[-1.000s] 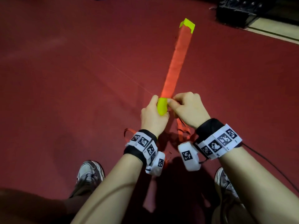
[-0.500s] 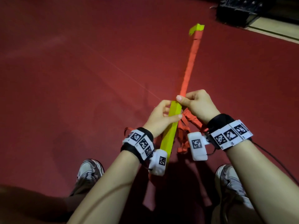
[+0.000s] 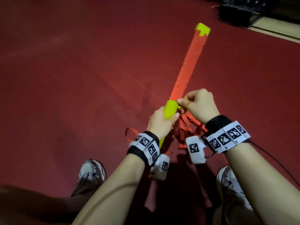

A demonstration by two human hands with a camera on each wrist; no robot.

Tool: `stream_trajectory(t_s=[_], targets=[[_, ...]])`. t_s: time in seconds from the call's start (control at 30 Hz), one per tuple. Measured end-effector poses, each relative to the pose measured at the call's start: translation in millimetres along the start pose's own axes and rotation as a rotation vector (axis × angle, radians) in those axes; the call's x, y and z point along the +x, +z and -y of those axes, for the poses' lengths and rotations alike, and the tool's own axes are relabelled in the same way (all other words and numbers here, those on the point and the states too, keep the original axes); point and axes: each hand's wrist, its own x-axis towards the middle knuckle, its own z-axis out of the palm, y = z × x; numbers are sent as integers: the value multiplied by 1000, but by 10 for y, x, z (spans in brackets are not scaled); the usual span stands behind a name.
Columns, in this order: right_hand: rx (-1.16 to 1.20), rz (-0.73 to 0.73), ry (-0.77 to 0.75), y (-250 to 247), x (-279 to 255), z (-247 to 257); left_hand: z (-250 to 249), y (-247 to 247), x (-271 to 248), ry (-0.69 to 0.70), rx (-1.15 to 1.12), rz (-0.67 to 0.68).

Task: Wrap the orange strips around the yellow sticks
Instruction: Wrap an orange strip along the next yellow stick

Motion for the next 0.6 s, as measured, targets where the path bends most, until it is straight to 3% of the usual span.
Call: stream_trajectory(t_s=[0.1, 0.3, 0.47, 0.53, 0.6], targets=[[7, -38, 93, 113, 3, -25, -99, 18, -17, 4, 257, 4], [161, -27, 128, 223, -40, 29, -156, 136, -65, -29, 282, 20], [86, -68, 89, 247, -17, -59, -128, 126, -46, 44, 347, 109], [179, -51, 108, 195, 6, -101, -107, 74, -23, 84, 131, 128], [251, -19, 108, 125, 25, -125, -136, 14, -16, 26, -250, 92]])
